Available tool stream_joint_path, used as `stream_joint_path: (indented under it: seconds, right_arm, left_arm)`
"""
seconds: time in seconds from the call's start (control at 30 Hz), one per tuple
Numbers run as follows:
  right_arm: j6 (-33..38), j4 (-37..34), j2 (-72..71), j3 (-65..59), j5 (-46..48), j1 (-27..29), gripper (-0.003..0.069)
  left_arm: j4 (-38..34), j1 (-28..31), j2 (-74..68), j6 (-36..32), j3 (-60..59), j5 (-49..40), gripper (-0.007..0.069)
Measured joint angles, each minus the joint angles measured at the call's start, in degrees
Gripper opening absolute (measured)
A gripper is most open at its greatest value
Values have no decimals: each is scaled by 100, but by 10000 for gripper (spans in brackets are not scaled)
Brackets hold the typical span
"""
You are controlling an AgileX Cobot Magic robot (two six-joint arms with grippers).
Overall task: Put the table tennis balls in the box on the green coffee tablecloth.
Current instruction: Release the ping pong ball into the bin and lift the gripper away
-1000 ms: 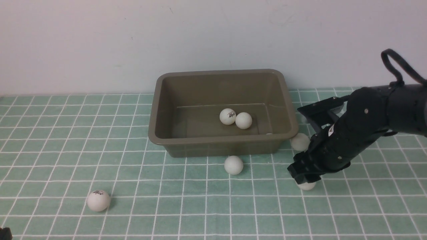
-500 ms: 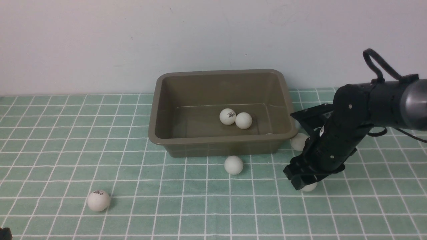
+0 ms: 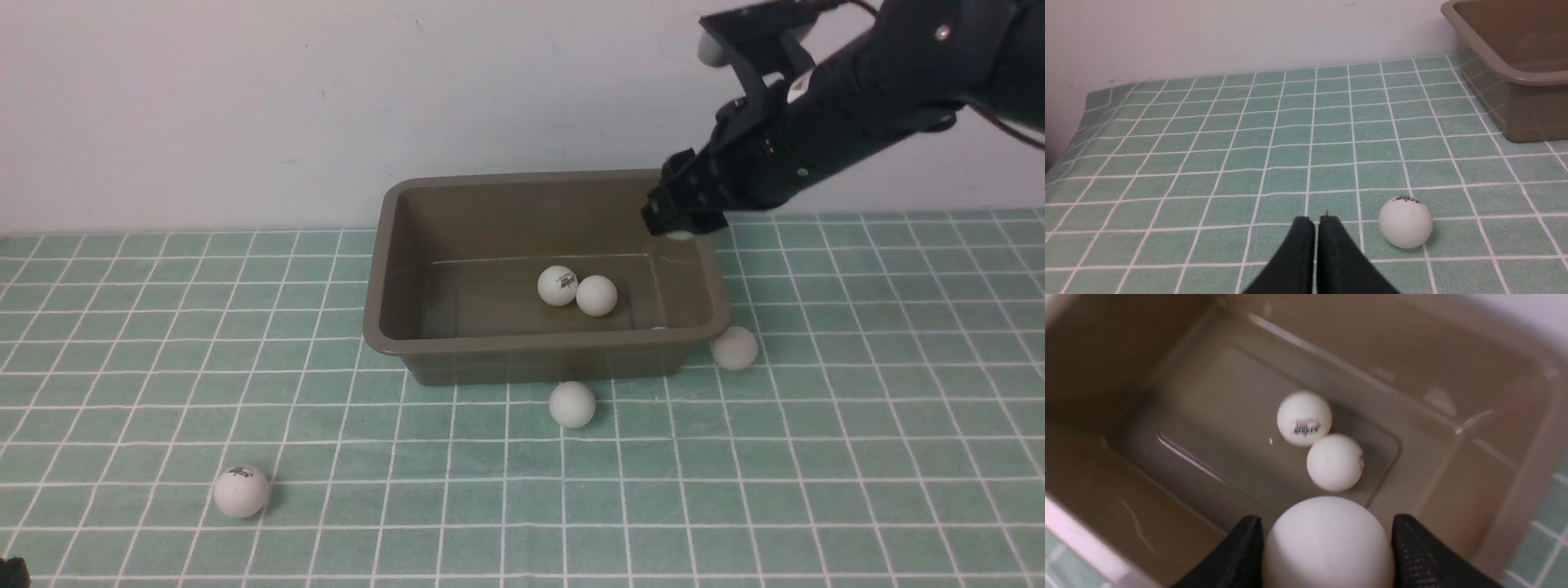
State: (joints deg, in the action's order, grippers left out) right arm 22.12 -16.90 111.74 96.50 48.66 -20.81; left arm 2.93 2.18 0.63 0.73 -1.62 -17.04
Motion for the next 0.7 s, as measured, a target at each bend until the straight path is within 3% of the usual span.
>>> stream_joint_path:
  seconds: [0.23,0.47,0.7]
  right_arm:
    - [383,-235,1027,601,473,0,380]
    - [453,-351,1187,898,720,0,526]
    - [561,61,1136,2045,1983,0,528]
  left_arm:
    - [0,0,0,0,0,0,-4]
    - [0,0,0,0,0,0,-4]
    - [0,0,0,0,0,0,-4]
